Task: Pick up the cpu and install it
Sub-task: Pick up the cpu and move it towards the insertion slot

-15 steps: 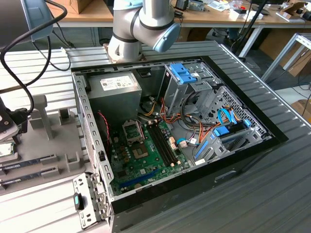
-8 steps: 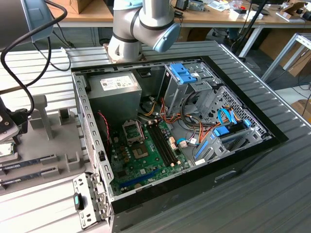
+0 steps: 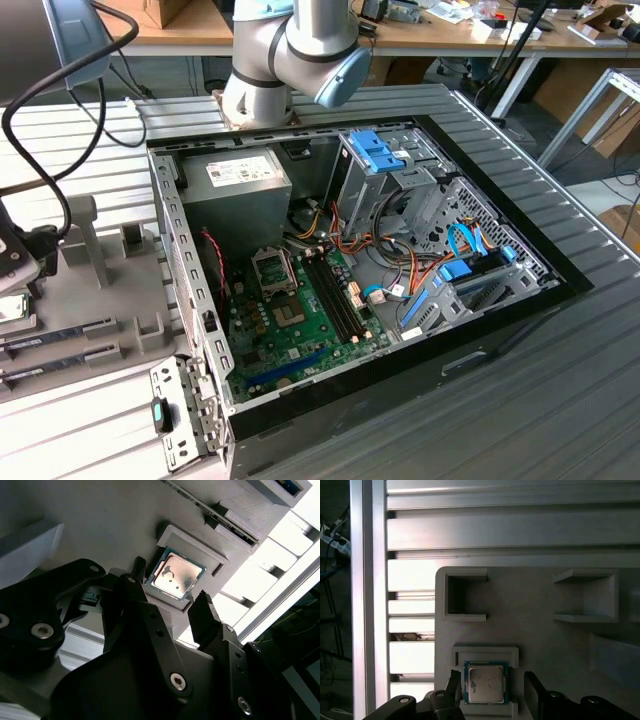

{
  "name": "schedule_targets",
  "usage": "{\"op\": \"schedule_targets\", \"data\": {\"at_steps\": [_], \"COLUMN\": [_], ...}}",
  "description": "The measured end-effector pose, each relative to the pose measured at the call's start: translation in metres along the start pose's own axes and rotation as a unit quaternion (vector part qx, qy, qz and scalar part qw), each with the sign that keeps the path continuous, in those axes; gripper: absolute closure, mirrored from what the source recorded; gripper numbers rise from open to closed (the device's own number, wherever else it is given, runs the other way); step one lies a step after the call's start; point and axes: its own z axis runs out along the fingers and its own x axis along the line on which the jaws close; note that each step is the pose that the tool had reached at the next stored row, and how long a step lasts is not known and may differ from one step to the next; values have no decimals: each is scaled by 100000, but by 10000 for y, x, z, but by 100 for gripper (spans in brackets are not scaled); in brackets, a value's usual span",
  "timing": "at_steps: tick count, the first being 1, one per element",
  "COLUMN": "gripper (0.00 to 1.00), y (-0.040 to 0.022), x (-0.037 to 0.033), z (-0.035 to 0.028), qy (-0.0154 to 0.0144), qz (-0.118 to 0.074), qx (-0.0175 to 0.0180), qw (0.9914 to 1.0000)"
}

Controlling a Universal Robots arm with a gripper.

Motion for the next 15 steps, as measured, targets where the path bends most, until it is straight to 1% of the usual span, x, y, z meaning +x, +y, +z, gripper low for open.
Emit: {"op": "schedule_targets", "data": {"at_steps": [5, 6, 10, 12, 15], "gripper": [38, 38, 38, 38, 38], "y": [1, 0, -2, -5, -15], "x": [3, 4, 4, 6, 26], "z": [40, 53, 68, 76, 92], "qy": [-8, 4, -14, -15, -21], "qz": [-4, -192, -1458, -1632, -1670], "qx": [-4, 12, 44, 51, 49], "qw": [100000, 100000, 99989, 99987, 99986]}}
